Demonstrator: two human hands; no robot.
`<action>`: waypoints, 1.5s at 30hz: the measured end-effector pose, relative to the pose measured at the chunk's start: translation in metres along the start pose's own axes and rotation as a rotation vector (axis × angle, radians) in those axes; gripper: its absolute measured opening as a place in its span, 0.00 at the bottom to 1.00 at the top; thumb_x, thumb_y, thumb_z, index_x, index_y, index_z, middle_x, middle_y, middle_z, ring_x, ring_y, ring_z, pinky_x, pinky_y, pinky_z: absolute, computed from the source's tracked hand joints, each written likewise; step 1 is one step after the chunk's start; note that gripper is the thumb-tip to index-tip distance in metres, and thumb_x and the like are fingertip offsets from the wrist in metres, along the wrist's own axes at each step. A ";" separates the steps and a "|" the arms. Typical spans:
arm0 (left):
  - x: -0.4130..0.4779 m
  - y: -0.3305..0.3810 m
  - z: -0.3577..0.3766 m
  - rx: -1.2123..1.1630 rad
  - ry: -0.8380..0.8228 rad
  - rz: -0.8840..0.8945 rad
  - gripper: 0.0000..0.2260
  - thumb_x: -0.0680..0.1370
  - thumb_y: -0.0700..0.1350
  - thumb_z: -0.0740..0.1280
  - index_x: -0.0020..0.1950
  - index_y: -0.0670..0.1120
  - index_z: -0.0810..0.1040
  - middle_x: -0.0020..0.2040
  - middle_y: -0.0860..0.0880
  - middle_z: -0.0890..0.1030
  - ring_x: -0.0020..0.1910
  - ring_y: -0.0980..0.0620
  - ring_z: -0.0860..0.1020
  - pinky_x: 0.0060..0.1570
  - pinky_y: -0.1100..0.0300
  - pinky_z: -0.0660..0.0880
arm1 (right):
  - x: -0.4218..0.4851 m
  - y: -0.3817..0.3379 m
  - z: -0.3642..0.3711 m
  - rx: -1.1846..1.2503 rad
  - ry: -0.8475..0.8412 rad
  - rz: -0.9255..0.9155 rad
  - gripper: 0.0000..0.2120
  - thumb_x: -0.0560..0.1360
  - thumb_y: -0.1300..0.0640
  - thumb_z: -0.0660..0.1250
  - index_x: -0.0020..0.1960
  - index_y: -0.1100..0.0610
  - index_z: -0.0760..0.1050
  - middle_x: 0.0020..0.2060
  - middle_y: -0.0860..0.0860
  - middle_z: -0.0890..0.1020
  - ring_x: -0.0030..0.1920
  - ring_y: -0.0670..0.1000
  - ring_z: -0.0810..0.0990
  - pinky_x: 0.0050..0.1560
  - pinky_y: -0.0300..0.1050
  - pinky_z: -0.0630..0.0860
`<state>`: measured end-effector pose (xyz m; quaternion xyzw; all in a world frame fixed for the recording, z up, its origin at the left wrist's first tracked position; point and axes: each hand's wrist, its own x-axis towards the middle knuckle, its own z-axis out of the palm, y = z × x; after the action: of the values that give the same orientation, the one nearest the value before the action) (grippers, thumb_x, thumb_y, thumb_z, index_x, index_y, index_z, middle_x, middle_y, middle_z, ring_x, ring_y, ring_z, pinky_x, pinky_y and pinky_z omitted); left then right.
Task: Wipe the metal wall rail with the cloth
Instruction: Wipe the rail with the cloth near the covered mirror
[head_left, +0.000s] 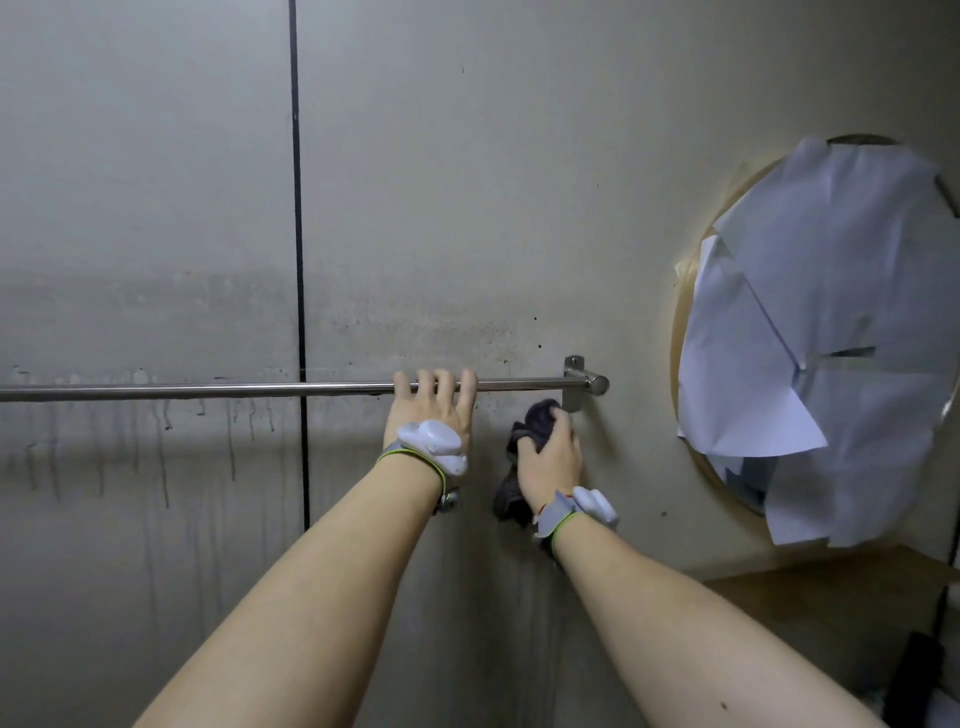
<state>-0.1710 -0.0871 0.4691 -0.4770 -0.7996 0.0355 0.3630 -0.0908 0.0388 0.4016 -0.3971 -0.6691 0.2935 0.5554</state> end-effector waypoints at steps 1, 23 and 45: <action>-0.001 -0.004 -0.002 -0.026 0.004 0.013 0.36 0.75 0.54 0.60 0.77 0.43 0.48 0.67 0.41 0.65 0.65 0.40 0.65 0.64 0.44 0.61 | 0.008 -0.001 -0.007 0.088 0.084 0.060 0.25 0.74 0.60 0.64 0.70 0.56 0.64 0.65 0.61 0.71 0.63 0.63 0.71 0.59 0.47 0.67; -0.030 -0.074 0.030 0.090 0.007 -0.210 0.31 0.73 0.52 0.60 0.72 0.40 0.56 0.62 0.42 0.71 0.57 0.42 0.71 0.62 0.41 0.64 | 0.001 -0.026 0.043 -0.623 0.082 -0.197 0.28 0.76 0.63 0.57 0.74 0.56 0.56 0.74 0.61 0.57 0.70 0.63 0.60 0.61 0.54 0.69; -0.035 -0.077 0.020 0.133 -0.037 -0.161 0.30 0.76 0.52 0.57 0.73 0.38 0.54 0.65 0.40 0.68 0.61 0.40 0.69 0.65 0.39 0.62 | -0.030 -0.032 0.026 -0.268 -0.090 -0.243 0.27 0.73 0.61 0.62 0.72 0.54 0.66 0.71 0.57 0.66 0.68 0.59 0.67 0.62 0.45 0.67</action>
<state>-0.2302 -0.1509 0.4662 -0.3853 -0.8379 0.0678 0.3806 -0.1210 -0.0021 0.4079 -0.3701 -0.7695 0.1500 0.4984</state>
